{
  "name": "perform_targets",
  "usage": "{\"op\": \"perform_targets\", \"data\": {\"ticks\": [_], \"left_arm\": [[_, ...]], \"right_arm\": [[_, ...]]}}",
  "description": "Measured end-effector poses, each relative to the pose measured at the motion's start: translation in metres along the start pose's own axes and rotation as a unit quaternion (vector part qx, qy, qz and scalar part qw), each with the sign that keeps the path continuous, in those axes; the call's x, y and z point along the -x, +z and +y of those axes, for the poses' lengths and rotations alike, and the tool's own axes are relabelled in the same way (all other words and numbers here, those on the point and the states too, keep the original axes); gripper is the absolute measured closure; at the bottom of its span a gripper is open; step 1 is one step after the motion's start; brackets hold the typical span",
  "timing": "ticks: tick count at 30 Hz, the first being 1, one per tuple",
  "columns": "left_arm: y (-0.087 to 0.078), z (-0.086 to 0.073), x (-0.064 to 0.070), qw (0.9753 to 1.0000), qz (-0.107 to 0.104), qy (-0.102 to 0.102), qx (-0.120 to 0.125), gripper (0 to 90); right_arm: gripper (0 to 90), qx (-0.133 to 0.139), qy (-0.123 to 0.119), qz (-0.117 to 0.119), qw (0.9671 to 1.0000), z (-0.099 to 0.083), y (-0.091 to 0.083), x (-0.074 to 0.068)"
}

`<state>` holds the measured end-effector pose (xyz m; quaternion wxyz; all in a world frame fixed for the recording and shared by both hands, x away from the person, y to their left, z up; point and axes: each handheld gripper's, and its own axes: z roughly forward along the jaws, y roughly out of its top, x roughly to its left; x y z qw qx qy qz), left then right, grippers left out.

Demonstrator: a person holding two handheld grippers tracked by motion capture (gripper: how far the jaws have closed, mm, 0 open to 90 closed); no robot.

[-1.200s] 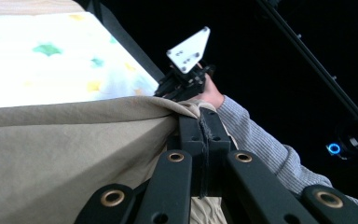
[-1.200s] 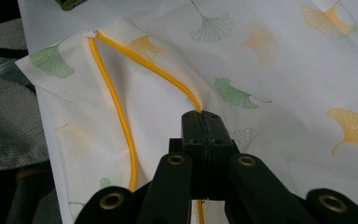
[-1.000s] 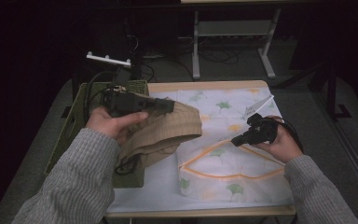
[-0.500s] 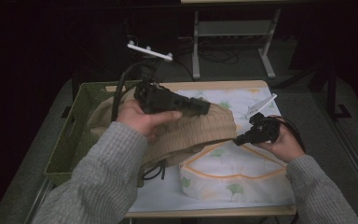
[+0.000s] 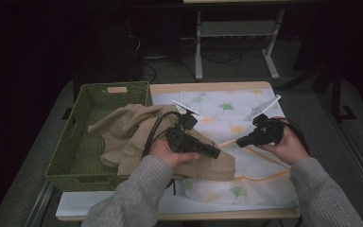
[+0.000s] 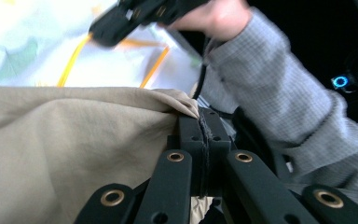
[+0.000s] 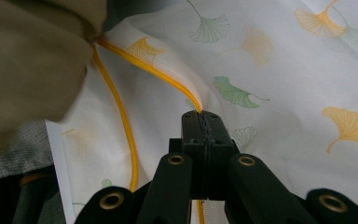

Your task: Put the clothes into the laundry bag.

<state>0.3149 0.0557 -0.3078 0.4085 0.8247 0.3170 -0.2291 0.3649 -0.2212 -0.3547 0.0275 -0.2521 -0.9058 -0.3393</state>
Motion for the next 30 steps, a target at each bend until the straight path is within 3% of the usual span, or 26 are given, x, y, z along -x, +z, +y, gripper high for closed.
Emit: {"op": "perform_targets", "data": {"ticks": [3,5,9,13,15,19,25,26,30], "left_arm": [[0.013,-0.005,-0.008,0.9999,-0.003,-0.012,-0.001,89.6],[0.031,-0.011,-0.018,0.9997,-0.003,-0.023,-0.004,89.5],[0.052,-0.013,-0.027,0.9993,0.008,-0.035,-0.012,88.9],[0.057,-0.013,-0.027,0.9990,0.010,-0.039,-0.016,79.8],[0.052,-0.014,-0.024,0.9989,0.007,-0.045,-0.007,69.5],[0.035,-0.013,-0.014,0.9990,0.003,-0.043,0.008,58.2],[0.007,-0.012,-0.003,0.9989,0.010,-0.034,0.032,53.7],[-0.007,-0.014,-0.002,0.9986,0.015,-0.031,0.041,53.1],[-0.036,-0.021,-0.001,0.9970,0.028,-0.033,0.064,51.0]], "right_arm": [[89.2,0.000,-0.001,0.001,1.0000,0.001,0.001,-0.001],[89.2,0.000,-0.002,0.002,1.0000,0.001,0.002,-0.001],[89.2,-0.002,-0.004,0.003,1.0000,0.002,0.004,-0.002],[89.2,-0.006,-0.004,0.003,1.0000,0.003,0.005,-0.002],[89.2,-0.007,-0.005,0.002,1.0000,0.003,0.006,-0.002],[89.1,-0.013,-0.004,0.000,0.9999,0.003,0.008,-0.003],[89.1,-0.017,-0.003,0.000,0.9999,0.005,0.011,-0.003],[89.1,-0.017,-0.003,-0.001,0.9999,0.005,0.012,-0.003],[89.1,-0.018,-0.002,0.000,0.9998,0.005,0.012,-0.001]]}}
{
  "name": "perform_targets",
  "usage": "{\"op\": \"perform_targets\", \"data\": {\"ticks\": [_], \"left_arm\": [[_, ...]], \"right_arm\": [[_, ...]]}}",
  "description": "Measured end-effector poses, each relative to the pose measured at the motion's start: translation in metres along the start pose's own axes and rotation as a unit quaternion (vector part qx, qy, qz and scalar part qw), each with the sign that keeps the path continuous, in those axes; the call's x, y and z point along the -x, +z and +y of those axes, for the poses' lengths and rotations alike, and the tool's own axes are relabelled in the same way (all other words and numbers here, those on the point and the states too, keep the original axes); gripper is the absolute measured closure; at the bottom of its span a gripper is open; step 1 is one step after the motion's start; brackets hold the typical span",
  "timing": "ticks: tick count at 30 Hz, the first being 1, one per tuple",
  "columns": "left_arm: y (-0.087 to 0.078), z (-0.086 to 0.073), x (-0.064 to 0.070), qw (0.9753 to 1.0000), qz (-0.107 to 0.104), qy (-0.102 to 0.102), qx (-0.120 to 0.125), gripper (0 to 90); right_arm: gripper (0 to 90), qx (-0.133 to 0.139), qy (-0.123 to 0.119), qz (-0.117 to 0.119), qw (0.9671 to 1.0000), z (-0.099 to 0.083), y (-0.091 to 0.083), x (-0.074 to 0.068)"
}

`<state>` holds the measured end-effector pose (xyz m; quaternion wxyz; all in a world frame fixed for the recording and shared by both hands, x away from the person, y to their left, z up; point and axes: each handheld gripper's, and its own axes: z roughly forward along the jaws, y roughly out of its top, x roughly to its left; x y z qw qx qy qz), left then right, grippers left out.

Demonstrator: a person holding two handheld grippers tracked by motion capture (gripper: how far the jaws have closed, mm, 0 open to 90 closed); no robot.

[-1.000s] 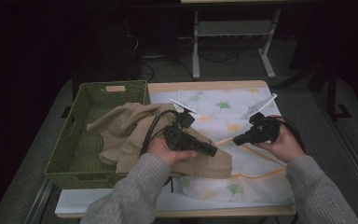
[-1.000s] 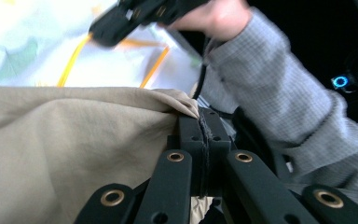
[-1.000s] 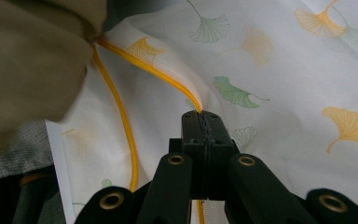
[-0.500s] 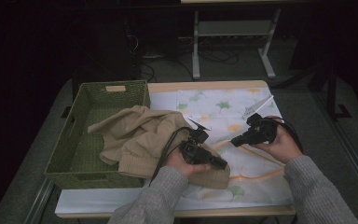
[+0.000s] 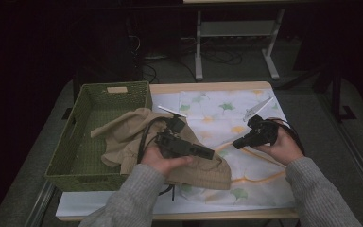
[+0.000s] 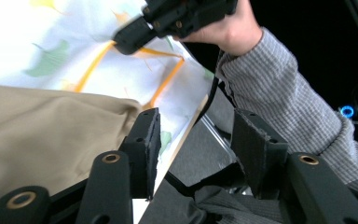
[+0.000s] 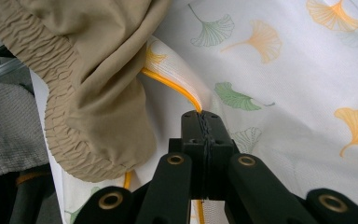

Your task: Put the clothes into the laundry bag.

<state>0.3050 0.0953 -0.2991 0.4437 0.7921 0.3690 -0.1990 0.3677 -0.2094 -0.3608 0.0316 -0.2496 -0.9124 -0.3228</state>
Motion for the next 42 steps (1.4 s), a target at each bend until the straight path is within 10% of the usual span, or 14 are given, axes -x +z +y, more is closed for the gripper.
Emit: {"op": "perform_targets", "data": {"ticks": [13,23,27,42], "left_arm": [[-0.086,-0.025,-0.021,0.9954,0.068,-0.025,0.064,45.3],[-0.140,-0.053,-0.050,0.9842,0.131,-0.067,0.099,39.2],[-0.144,-0.067,-0.065,0.9811,0.139,-0.090,0.099,37.3],[-0.121,-0.077,-0.082,0.9827,0.148,-0.105,0.039,43.2]], "right_arm": [[89.0,0.000,0.006,-0.002,1.0000,0.000,-0.001,0.000],[89.1,0.001,0.007,0.000,1.0000,0.000,-0.001,0.001],[89.1,0.001,0.007,0.000,1.0000,0.001,-0.001,0.001],[89.1,0.002,0.001,0.002,1.0000,0.006,-0.003,-0.002]]}}
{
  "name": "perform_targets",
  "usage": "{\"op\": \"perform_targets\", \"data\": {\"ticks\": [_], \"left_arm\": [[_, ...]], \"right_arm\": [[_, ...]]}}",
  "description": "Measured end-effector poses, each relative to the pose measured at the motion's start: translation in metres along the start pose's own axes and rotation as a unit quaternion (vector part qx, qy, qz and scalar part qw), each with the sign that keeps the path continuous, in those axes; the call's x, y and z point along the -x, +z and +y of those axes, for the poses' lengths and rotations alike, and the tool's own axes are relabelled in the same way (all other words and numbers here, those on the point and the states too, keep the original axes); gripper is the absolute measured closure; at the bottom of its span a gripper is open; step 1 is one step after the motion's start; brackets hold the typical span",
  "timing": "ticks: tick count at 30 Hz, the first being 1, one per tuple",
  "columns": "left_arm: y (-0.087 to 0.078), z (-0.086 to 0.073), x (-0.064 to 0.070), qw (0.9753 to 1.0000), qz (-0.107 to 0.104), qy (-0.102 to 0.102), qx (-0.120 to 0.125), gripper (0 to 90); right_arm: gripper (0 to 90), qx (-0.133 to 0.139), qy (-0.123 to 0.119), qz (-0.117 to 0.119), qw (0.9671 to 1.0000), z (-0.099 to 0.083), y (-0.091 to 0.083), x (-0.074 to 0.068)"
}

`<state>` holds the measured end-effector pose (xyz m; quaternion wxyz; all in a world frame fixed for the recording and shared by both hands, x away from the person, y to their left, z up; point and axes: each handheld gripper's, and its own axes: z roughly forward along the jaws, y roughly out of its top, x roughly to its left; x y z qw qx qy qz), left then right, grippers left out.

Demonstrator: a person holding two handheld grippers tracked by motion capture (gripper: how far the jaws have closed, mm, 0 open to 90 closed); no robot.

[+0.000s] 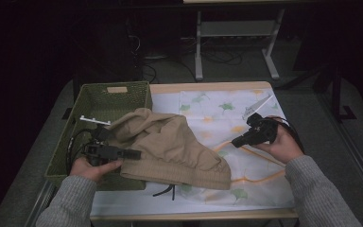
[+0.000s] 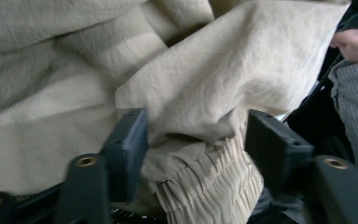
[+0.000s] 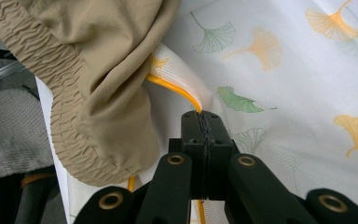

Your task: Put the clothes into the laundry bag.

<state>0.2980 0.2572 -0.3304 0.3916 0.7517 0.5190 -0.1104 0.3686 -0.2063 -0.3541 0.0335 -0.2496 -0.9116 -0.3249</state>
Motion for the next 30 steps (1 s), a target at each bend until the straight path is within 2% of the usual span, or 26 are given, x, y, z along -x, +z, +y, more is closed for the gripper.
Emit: {"op": "perform_targets", "data": {"ticks": [2,6,8,10,12,13,14,15,16,18,20,21,22,23,26,28,29,30], "left_arm": [[0.002,-0.001,-0.001,1.0000,0.007,0.004,-0.001,51.7],[0.000,-0.001,-0.001,0.9999,-0.007,0.013,0.007,72.1],[-0.002,0.000,0.003,0.9997,-0.005,0.021,0.008,79.3],[-0.006,0.002,0.010,0.9994,-0.004,0.032,0.013,82.2],[-0.009,0.006,0.018,0.9984,-0.029,0.041,0.026,83.5],[-0.009,0.006,0.018,0.9984,-0.029,0.041,0.026,83.9],[-0.009,0.011,0.032,0.9969,-0.046,0.055,0.031,84.1],[-0.007,0.013,0.039,0.9961,-0.054,0.062,0.032,84.2],[-0.007,0.013,0.039,0.9961,-0.054,0.062,0.032,84.3],[0.007,0.021,0.066,0.9926,-0.078,0.089,0.025,84.4],[0.020,0.027,0.084,0.9903,-0.089,0.106,0.012,84.4],[0.020,0.027,0.084,0.9903,-0.089,0.106,0.012,84.5],[0.037,0.033,0.101,0.9873,-0.100,0.124,-0.002,84.5],[0.046,0.035,0.109,0.9858,-0.104,0.131,-0.010,84.5],[0.074,0.041,0.127,0.9822,-0.112,0.148,-0.033,84.6],[0.095,0.043,0.134,0.9812,-0.114,0.149,-0.046,84.5],[0.095,0.043,0.134,0.9812,-0.114,0.149,-0.046,84.4],[0.117,0.043,0.140,0.9809,-0.109,0.148,-0.064,84.0]], "right_arm": [[89.1,0.000,0.000,0.000,1.0000,0.000,0.000,0.000],[89.1,-0.001,-0.002,0.000,1.0000,-0.001,0.000,0.000],[89.1,-0.002,0.000,0.000,1.0000,-0.001,0.000,0.001],[89.1,-0.001,0.000,0.000,1.0000,0.000,0.001,0.001],[89.1,-0.001,0.001,0.000,1.0000,0.000,0.001,0.001],[89.1,-0.002,0.003,0.000,1.0000,0.000,0.001,0.001],[89.2,-0.002,0.002,0.000,1.0000,0.001,0.001,0.001],[89.2,-0.002,0.002,0.000,1.0000,0.002,0.001,0.001],[89.2,-0.002,0.002,0.000,1.0000,0.002,0.001,0.001],[89.2,0.002,-0.002,0.002,1.0000,0.005,0.000,0.000],[89.2,0.003,-0.003,0.002,1.0000,0.008,-0.001,-0.002],[89.2,0.007,-0.004,0.004,1.0000,0.009,-0.001,-0.003],[89.2,0.008,-0.004,0.005,0.9999,0.010,-0.002,-0.003],[89.2,0.009,-0.006,0.004,0.9999,0.011,-0.003,-0.003],[89.2,0.017,-0.004,0.007,0.9998,0.011,-0.006,-0.003],[89.2,0.019,-0.003,0.007,0.9998,0.010,-0.008,-0.003],[89.2,0.019,-0.003,0.007,0.9998,0.009,-0.009,-0.002],[89.2,0.018,-0.002,0.006,0.9998,0.008,-0.009,-0.002]]}}
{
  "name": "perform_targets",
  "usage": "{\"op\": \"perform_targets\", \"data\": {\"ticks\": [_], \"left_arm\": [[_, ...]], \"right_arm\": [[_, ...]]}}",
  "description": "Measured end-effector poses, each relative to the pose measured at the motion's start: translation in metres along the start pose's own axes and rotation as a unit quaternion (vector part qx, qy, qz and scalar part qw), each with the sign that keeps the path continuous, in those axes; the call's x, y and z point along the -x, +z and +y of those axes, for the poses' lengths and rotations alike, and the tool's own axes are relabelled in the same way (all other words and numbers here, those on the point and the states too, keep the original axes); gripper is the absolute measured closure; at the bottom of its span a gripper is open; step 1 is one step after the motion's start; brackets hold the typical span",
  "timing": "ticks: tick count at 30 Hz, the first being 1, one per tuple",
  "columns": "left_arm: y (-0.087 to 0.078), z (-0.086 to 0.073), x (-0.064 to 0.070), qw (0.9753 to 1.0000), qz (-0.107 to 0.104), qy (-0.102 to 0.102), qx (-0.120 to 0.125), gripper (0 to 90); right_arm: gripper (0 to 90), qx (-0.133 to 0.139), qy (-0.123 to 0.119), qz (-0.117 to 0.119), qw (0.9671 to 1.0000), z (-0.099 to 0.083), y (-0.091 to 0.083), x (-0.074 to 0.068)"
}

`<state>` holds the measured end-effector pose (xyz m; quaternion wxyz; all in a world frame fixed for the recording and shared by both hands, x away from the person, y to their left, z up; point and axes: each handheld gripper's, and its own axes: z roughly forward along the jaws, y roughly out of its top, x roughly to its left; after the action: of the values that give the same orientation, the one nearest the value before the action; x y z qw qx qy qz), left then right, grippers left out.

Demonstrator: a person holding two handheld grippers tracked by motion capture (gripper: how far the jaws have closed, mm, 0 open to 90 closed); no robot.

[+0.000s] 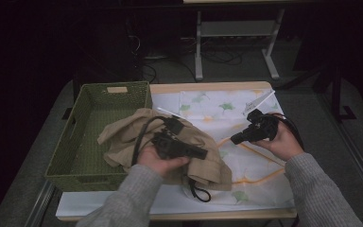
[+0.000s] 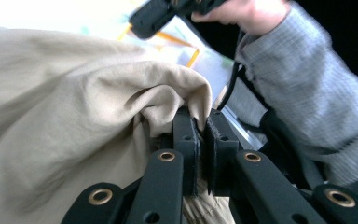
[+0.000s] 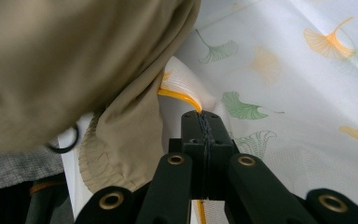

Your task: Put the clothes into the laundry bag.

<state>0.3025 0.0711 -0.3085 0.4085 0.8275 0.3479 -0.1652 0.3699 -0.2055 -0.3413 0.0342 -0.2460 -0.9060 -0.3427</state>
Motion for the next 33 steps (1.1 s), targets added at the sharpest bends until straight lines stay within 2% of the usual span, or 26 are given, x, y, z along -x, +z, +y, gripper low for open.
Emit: {"op": "perform_targets", "data": {"ticks": [1,2,3,5,7,8,9,10,14,15,16,22,28,29,30,31,33], "left_arm": [[0.000,0.000,0.000,1.0000,0.000,0.000,0.000,82.9],[0.017,0.002,-0.002,0.9999,-0.001,-0.006,-0.015,80.1],[0.022,0.002,-0.003,0.9998,-0.007,-0.009,-0.019,74.4],[0.023,0.002,-0.002,0.9996,-0.018,-0.015,-0.013,62.0],[0.020,0.001,-0.001,0.9996,-0.020,-0.012,-0.014,57.5],[0.009,-0.001,-0.002,0.9996,-0.023,-0.016,-0.001,54.8],[0.009,-0.001,-0.002,0.9996,-0.023,-0.016,-0.001,54.2],[-0.004,-0.003,-0.003,0.9995,-0.024,-0.017,0.011,53.3],[-0.032,-0.011,-0.008,0.9990,-0.018,-0.026,0.030,49.4],[-0.032,-0.011,-0.008,0.9990,-0.018,-0.026,0.030,48.6],[-0.044,-0.015,-0.012,0.9987,-0.012,-0.031,0.037,48.5],[-0.077,-0.030,-0.026,0.9967,0.013,-0.047,0.064,46.3],[-0.103,-0.050,-0.048,0.9929,0.035,-0.076,0.085,45.6],[-0.103,-0.050,-0.048,0.9929,0.035,-0.076,0.085,45.6],[-0.111,-0.057,-0.055,0.9915,0.045,-0.084,0.089,45.4],[-0.111,-0.057,-0.055,0.9915,0.045,-0.084,0.089,45.3],[-0.119,-0.066,-0.064,0.9890,0.062,-0.099,0.091,43.8]], "right_arm": [[89.2,0.001,0.001,0.001,1.0000,-0.001,0.000,0.000],[89.2,0.001,0.002,0.000,1.0000,-0.002,0.000,0.001],[89.2,0.000,0.004,0.001,1.0000,-0.003,0.000,0.001],[89.2,-0.003,0.004,0.000,1.0000,-0.005,0.001,0.001],[89.2,-0.004,0.003,-0.001,1.0000,-0.005,0.002,0.001],[89.2,-0.005,0.005,0.000,1.0000,-0.007,0.002,0.002],[89.2,-0.005,0.005,0.000,1.0000,-0.007,0.002,0.002],[89.1,-0.003,0.008,-0.001,1.0000,-0.009,0.003,0.004],[89.2,-0.006,0.012,-0.002,0.9999,-0.010,0.005,0.005],[89.2,-0.005,0.014,-0.002,0.9999,-0.010,0.005,0.005],[89.2,-0.006,0.014,-0.002,0.9999,-0.009,0.005,0.006],[89.2,-0.009,0.016,-0.001,0.9998,-0.008,0.008,0.006],[89.2,-0.009,0.015,0.001,0.9999,-0.009,0.008,0.006],[89.2,-0.009,0.016,0.001,0.9998,-0.009,0.008,0.006],[89.2,-0.009,0.016,0.002,0.9998,-0.009,0.008,0.007],[89.2,-0.009,0.016,0.002,0.9998,-0.009,0.008,0.007],[89.2,-0.009,0.018,0.002,0.9998,-0.009,0.008,0.007]]}}
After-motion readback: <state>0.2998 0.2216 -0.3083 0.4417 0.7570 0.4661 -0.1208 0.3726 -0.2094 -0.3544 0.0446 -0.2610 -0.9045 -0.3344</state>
